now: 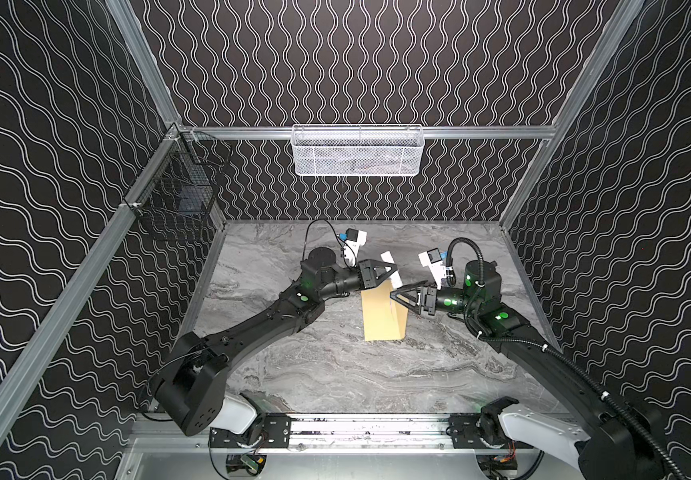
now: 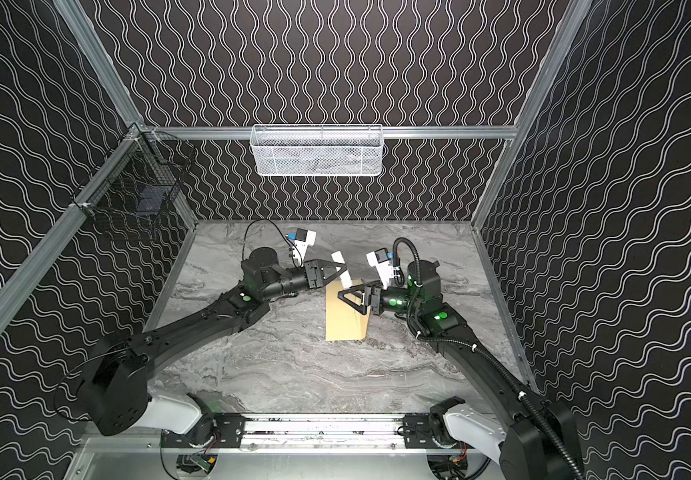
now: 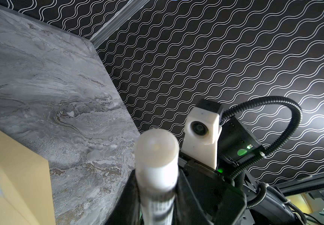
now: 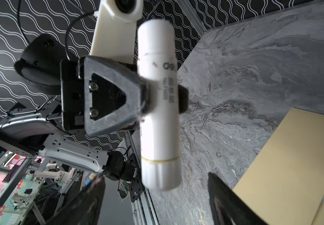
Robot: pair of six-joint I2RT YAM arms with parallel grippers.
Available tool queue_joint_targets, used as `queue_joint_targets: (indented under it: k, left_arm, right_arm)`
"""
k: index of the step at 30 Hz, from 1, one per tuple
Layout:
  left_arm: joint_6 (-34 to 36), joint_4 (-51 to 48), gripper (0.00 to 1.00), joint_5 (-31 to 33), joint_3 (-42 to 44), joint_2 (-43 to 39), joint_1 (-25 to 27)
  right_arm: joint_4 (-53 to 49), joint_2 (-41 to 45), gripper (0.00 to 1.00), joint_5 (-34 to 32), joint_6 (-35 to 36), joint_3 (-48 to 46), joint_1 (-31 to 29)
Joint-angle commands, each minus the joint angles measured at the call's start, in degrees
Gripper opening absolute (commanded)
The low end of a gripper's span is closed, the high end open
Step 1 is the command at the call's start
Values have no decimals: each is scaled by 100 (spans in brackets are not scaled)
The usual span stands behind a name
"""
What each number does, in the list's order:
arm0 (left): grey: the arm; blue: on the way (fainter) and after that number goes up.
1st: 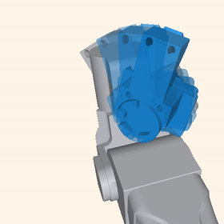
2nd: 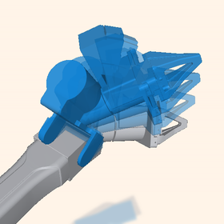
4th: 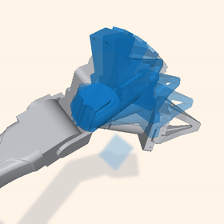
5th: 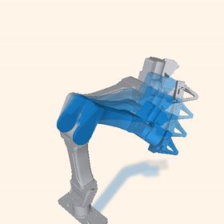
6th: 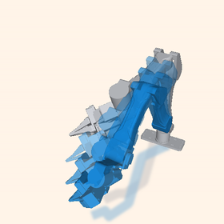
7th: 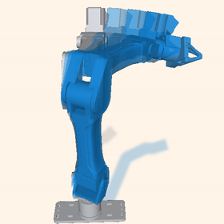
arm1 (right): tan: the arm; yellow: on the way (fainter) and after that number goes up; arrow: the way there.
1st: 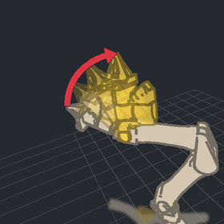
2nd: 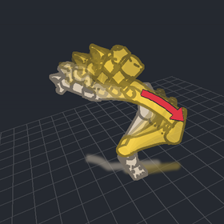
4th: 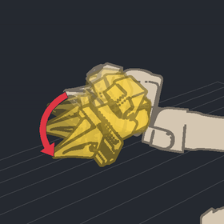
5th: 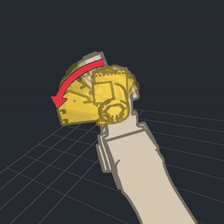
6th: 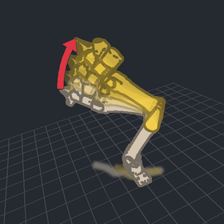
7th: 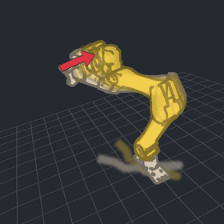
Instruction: Place the letter into the envelope and seal it
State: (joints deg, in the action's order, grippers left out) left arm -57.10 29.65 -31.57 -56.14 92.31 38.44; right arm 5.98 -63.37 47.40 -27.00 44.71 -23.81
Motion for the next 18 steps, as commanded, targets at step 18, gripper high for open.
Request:
queue_joint_targets:
  k: [18]
  left_arm:
    - [67, 657, 0, -280, 167, 28, 182]
  right_arm:
    - [-434, -351, 51, -629, 403, 471, -51]
